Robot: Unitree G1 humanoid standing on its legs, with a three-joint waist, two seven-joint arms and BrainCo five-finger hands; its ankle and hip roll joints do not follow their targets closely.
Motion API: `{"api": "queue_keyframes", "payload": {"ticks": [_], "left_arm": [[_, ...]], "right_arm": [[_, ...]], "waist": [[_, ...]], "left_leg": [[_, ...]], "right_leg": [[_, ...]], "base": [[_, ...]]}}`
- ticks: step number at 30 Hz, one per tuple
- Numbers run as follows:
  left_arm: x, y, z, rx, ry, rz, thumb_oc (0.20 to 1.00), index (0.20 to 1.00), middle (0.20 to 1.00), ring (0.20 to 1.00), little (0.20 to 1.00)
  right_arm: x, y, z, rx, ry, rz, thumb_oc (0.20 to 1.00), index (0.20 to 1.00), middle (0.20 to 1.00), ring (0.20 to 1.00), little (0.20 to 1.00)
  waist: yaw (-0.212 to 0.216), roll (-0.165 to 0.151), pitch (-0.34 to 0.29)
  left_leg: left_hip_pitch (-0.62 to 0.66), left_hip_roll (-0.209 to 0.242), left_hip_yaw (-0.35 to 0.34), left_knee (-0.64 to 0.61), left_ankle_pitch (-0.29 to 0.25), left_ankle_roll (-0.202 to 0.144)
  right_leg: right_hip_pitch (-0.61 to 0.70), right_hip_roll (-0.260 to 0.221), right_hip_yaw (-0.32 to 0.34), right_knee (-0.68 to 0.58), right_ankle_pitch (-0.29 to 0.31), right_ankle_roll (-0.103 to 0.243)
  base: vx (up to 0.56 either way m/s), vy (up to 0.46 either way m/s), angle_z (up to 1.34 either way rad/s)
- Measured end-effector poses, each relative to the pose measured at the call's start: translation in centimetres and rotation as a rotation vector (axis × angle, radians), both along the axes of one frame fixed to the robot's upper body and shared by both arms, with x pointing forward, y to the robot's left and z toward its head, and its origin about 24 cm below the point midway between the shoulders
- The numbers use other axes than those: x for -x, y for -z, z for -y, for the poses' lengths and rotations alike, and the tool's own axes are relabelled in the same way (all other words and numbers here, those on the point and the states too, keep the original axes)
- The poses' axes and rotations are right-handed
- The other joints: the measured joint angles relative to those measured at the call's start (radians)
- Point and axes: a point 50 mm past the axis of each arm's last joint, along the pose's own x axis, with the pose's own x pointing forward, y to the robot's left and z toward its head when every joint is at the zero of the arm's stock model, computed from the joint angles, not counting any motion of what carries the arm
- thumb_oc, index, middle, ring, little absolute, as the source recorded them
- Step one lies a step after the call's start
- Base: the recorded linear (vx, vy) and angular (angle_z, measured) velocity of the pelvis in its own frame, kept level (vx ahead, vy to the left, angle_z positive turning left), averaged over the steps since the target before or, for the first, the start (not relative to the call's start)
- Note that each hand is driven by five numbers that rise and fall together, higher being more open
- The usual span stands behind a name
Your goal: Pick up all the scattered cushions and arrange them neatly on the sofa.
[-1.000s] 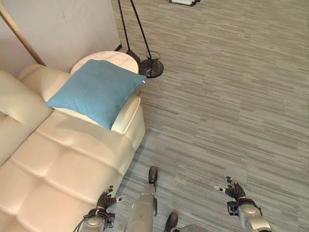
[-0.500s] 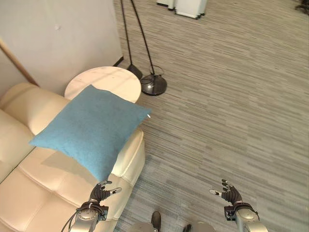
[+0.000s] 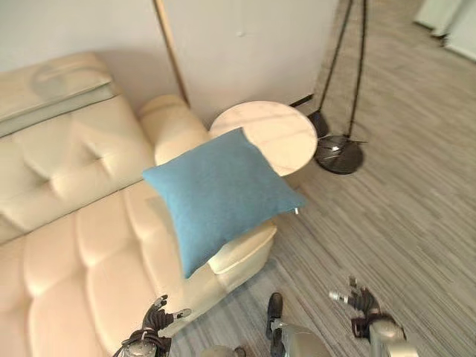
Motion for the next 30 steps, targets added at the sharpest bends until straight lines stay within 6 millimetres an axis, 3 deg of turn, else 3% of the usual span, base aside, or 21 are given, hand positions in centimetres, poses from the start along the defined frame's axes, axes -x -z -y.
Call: {"api": "queue_keyframes", "payload": {"ticks": [1, 2, 3, 4, 5, 6, 7, 8, 14, 16, 17, 18, 19, 20, 22, 24, 25, 26, 27, 28, 30], "left_arm": [[-0.2, -0.1, -0.1, -0.002, 0.002, 0.005, 1.000, 1.000, 1.000, 1.000, 1.000], [-0.9, -0.4, 0.1, -0.002, 0.013, 0.030, 1.000, 1.000, 1.000, 1.000, 1.000], [-1.2, -0.5, 0.4, 0.006, 0.015, 0.047, 1.000, 1.000, 1.000, 1.000, 1.000], [-1.7, -1.0, -0.1, -0.012, 0.023, 0.065, 1.000, 1.000, 1.000, 1.000, 1.000], [-1.9, -1.0, -0.3, -0.019, 0.019, 0.059, 1.000, 1.000, 1.000, 1.000, 1.000], [-1.5, -0.9, -0.3, -0.009, -0.014, 0.063, 1.000, 1.000, 1.000, 1.000, 1.000], [-1.2, -0.9, -0.3, -0.003, -0.032, 0.068, 1.000, 1.000, 1.000, 1.000, 1.000], [-1.1, -1.1, -1.0, -0.022, -0.037, 0.065, 1.000, 1.000, 1.000, 1.000, 1.000], [-0.8, -1.8, -2.9, -0.060, -0.079, 0.080, 1.000, 1.000, 1.000, 1.000, 1.000], [-1.0, -2.2, -3.4, -0.076, -0.080, 0.090, 1.000, 1.000, 1.000, 1.000, 1.000], [-1.2, -2.3, -3.6, -0.082, -0.078, 0.097, 1.000, 1.000, 1.000, 1.000, 1.000], [-1.3, -2.5, -3.7, -0.088, -0.074, 0.102, 1.000, 1.000, 1.000, 1.000, 1.000], [-1.5, -2.8, -3.8, -0.096, -0.069, 0.112, 1.000, 1.000, 1.000, 1.000, 1.000], [-1.8, -3.3, -4.4, -0.118, -0.065, 0.128, 1.000, 1.000, 1.000, 1.000, 1.000], [-2.5, -3.2, -4.3, -0.115, -0.072, 0.129, 1.000, 1.000, 1.000, 1.000, 1.000], [-2.7, -3.3, -4.1, -0.107, -0.068, 0.140, 1.000, 1.000, 1.000, 1.000, 1.000], [-3.0, -3.5, -3.9, -0.104, -0.058, 0.152, 1.000, 1.000, 1.000, 1.000, 1.000], [-4.4, -3.9, -2.6, -0.063, -0.022, 0.209, 1.000, 1.000, 1.000, 1.000, 1.000], [-4.5, -3.8, -2.2, -0.060, -0.004, 0.205, 1.000, 1.000, 1.000, 1.000, 1.000], [-4.4, -3.6, -1.8, -0.042, -0.009, 0.201, 1.000, 1.000, 1.000, 1.000, 1.000], [-4.7, -3.2, -0.5, 0.016, -0.036, 0.217, 1.000, 1.000, 1.000, 1.000, 1.000]], "right_arm": [[-0.2, -0.2, 0.1, 0.002, 0.005, 0.012, 1.000, 1.000, 1.000, 1.000, 1.000], [-0.4, -0.2, 0.2, 0.002, 0.024, 0.006, 1.000, 1.000, 1.000, 1.000, 1.000], [-0.3, -0.3, 0.7, 0.012, 0.031, 0.004, 1.000, 1.000, 1.000, 1.000, 1.000], [-0.6, -0.4, 0.5, 0.009, 0.028, 0.010, 1.000, 1.000, 1.000, 1.000, 1.000], [0.0, 0.1, 0.4, 0.006, 0.034, -0.013, 1.000, 1.000, 1.000, 1.000, 1.000], [-0.8, -0.6, 0.4, 0.012, 0.019, 0.019, 1.000, 1.000, 1.000, 1.000, 1.000], [-1.2, -1.1, 0.9, 0.025, 0.021, 0.037, 1.000, 1.000, 1.000, 1.000, 1.000], [-1.1, -1.0, 0.7, 0.024, 0.018, 0.038, 1.000, 1.000, 1.000, 1.000, 1.000], [-0.6, -1.8, 1.3, 0.079, -0.013, 0.046, 1.000, 1.000, 1.000, 1.000, 1.000], [-1.0, -2.2, 1.4, 0.085, -0.020, 0.070, 1.000, 1.000, 1.000, 1.000, 1.000], [-1.1, -2.5, 1.4, 0.091, -0.027, 0.081, 1.000, 1.000, 1.000, 1.000, 1.000], [-1.3, -2.8, 1.3, 0.096, -0.037, 0.096, 1.000, 1.000, 1.000, 1.000, 1.000], [-1.2, -2.9, 1.2, 0.096, -0.040, 0.101, 1.000, 1.000, 1.000, 1.000, 1.000], [-1.8, -3.3, 1.0, 0.096, -0.050, 0.120, 1.000, 1.000, 1.000, 1.000, 1.000], [-3.1, -3.9, 0.6, 0.121, -0.100, 0.137, 1.000, 1.000, 1.000, 1.000, 1.000], [-3.4, -3.9, 0.1, 0.127, -0.130, 0.132, 1.000, 1.000, 1.000, 1.000, 1.000], [-3.6, -4.0, 0.0, 0.128, -0.138, 0.135, 1.000, 1.000, 1.000, 1.000, 1.000], [-4.9, -4.6, -0.3, 0.136, -0.158, 0.155, 1.000, 1.000, 1.000, 1.000, 1.000], [-5.5, -4.8, -0.6, 0.137, -0.172, 0.161, 1.000, 1.000, 1.000, 1.000, 1.000], [-6.2, -5.3, -0.9, 0.138, -0.184, 0.179, 1.000, 1.000, 1.000, 1.000, 1.000], [-7.2, -5.3, -1.6, 0.142, -0.214, 0.168, 1.000, 1.000, 1.000, 1.000, 1.000]], "waist": [[0.000, -0.009, 0.005], [0.000, -0.002, 0.014], [-0.002, 0.036, 0.018], [-0.001, 0.021, 0.030], [-0.001, 0.014, 0.038], [0.029, 0.030, 0.028], [0.031, 0.064, 0.033], [0.014, 0.017, 0.029], [0.017, 0.008, 0.004], [0.015, 0.002, 0.001], [0.012, 0.002, 0.000], [0.008, 0.006, 0.002], [-0.004, 0.002, -0.005], [-0.002, -0.008, -0.010], [-0.006, 0.005, -0.001], [-0.005, -0.018, 0.003], [-0.008, -0.024, 0.000], [-0.002, -0.042, -0.002], [0.014, -0.040, 0.000], [0.027, -0.031, 0.003], [0.029, -0.007, 0.014]], "left_leg": [[-0.013, 0.015, 0.044, -0.043, 0.003, -0.003], [-0.040, 0.053, 0.074, -0.218, 0.051, -0.005], [-0.059, 0.117, 0.085, -0.268, 0.089, -0.029], [-0.081, 0.132, 0.102, -0.253, 0.126, -0.049], [-0.089, 0.142, 0.111, -0.207, 0.133, -0.055], [-0.084, 0.169, 0.139, -0.232, 0.112, -0.016], [-0.065, 0.202, 0.137, -0.249, 0.158, -0.014], [-0.056, 0.158, 0.150, -0.241, 0.168, -0.018], [0.024, 0.109, 0.123, -0.295, 0.177, 0.025], [0.046, 0.097, 0.116, -0.294, 0.159, 0.051], [0.063, 0.091, 0.090, -0.296, 0.145, 0.068], [0.072, 0.087, 0.077, -0.294, 0.160, 0.068], [0.078, 0.083, 0.060, -0.297, 0.164, 0.067], [0.093, 0.076, 0.045, -0.312, 0.159, 0.070], [0.100, 0.082, -0.010, -0.318, 0.148, 0.075], [0.142, 0.049, -0.037, -0.341, 0.158, 0.062], [0.147, 0.036, -0.056, -0.337, 0.149, 0.057], [0.138, 0.016, -0.103, -0.344, 0.143, 0.041], [0.129, 0.016, -0.104, -0.343, 0.138, 0.033], [0.120, 0.021, -0.110, -0.340, 0.134, 0.026], [0.105, 0.038, -0.128, -0.340, 0.128, 0.011]], "right_leg": [[0.014, -0.002, -0.014, -0.021, -0.005, 0.001], [0.044, 0.001, -0.095, -0.041, -0.076, 0.061], [0.012, 0.026, -0.152, 0.049, -0.132, 0.028], [0.001, 0.020, -0.153, 0.096, -0.108, 0.009], [0.013, 0.035, -0.149, 0.067, -0.118, 0.000], [0.028, 0.074, -0.173, 0.069, -0.220, 0.088], [0.001, 0.067, -0.170, 0.227, -0.239, 0.038], [0.016, 0.002, -0.175, 0.249, -0.238, 0.043], [0.074, -0.022, -0.153, 0.269, -0.252, 0.065], [0.072, -0.045, -0.151, 0.334, -0.263, 0.083], [0.042, -0.059, -0.126, 0.425, -0.267, 0.090], [-0.023, -0.076, -0.103, 0.539, -0.280, 0.109], [-0.040, -0.084, -0.078, 0.543, -0.309, 0.144], [-0.071, -0.091, -0.058, 0.452, -0.308, 0.155], [-0.113, -0.047, -0.001, 0.319, -0.272, 0.165], [-0.112, -0.049, 0.032, 0.227, -0.183, 0.176], [-0.101, -0.054, 0.039, 0.209, -0.168, 0.183], [-0.079, -0.056, 0.030, 0.134, -0.077, 0.152], [-0.076, -0.052, 0.030, 0.105, -0.016, 0.133], [-0.070, -0.046, 0.025, 0.079, 0.030, 0.103], [-0.034, -0.028, -0.002, -0.003, 0.063, 0.081]], "base": [[0.16, 0.018, 0.64], [0.30, 0.061, 0.65], [0.18, 0.061, 0.59], [0.29, 0.153, 0.24], [0.16, 0.171, -0.29], [0.31, 0.224, -0.71], [0.15, 0.119, -0.65], [0.21, 0.165, -0.17], [0.19, 0.120, -0.06], [0.16, 0.030, 0.16], [0.13, -0.009, 0.32], [0.10, -0.027, 0.57], [0.26, -0.086, 0.61], [0.22, -0.073, 0.62], [0.15, -0.084, 0.54], [0.07, -0.164, 0.73], [0.02, -0.198, 1.11], [0.02, -0.203, 0.86], [0.00, -0.116, 0.69], [-0.04, -0.111, 0.12], [-0.11, -0.092, 0.22]]}}
